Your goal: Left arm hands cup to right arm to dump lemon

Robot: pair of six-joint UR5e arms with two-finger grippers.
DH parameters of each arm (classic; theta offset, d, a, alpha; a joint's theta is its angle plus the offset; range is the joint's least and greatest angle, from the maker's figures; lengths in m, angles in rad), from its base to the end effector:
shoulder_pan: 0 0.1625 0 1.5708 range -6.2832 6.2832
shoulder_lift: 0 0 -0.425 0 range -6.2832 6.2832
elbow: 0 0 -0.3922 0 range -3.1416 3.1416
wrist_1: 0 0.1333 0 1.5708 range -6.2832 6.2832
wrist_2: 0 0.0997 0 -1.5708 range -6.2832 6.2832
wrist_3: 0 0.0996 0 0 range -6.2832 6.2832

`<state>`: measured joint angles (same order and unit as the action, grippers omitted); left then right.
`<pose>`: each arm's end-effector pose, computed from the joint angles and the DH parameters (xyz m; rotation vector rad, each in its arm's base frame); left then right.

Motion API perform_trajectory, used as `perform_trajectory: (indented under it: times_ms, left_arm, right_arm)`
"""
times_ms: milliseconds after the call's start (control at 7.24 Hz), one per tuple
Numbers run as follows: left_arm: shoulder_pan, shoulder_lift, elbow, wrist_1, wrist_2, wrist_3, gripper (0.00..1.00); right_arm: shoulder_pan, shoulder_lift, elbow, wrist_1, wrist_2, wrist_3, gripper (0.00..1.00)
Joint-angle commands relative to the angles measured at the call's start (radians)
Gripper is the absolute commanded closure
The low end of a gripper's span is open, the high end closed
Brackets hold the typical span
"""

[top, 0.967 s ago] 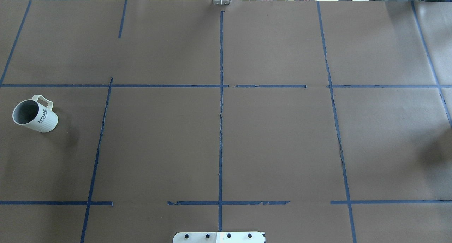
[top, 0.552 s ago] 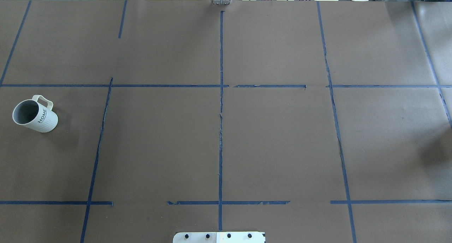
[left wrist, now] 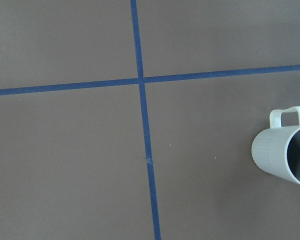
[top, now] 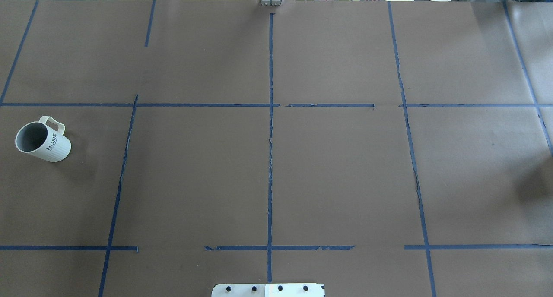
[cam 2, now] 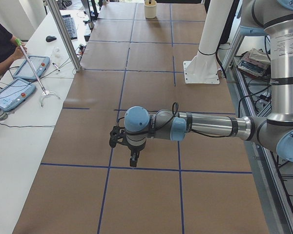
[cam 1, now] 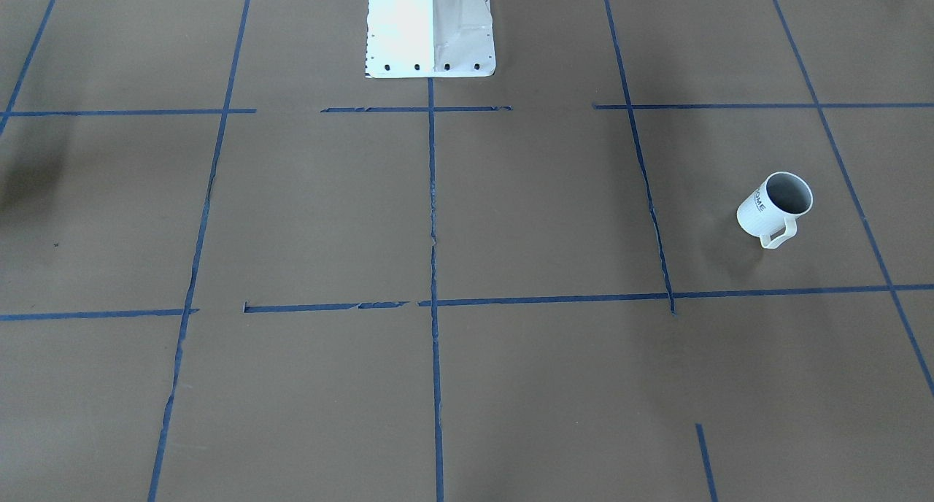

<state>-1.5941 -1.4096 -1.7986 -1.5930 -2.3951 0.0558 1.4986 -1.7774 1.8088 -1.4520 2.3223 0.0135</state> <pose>-0.0702 -0.4269 0.6144 0.1162 0.8199 0.0672 0.0352 -0.4179 0.6232 0.1108 -0.7558 -0.1123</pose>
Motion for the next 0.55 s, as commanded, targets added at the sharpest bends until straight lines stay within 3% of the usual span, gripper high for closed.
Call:
perform_trajectory:
  times_ms: [0,414]
  left_arm:
    - [-0.001,0.029,-0.021,-0.004,-0.005,0.006,0.00]
    - [0.000,0.063,-0.012,-0.007,-0.016,0.010,0.00]
  right_arm:
    - [0.002,-0.033,0.056,-0.036,0.003,0.000,0.00]
    - [-0.004,-0.028,0.055,-0.041,-0.004,0.000,0.00]
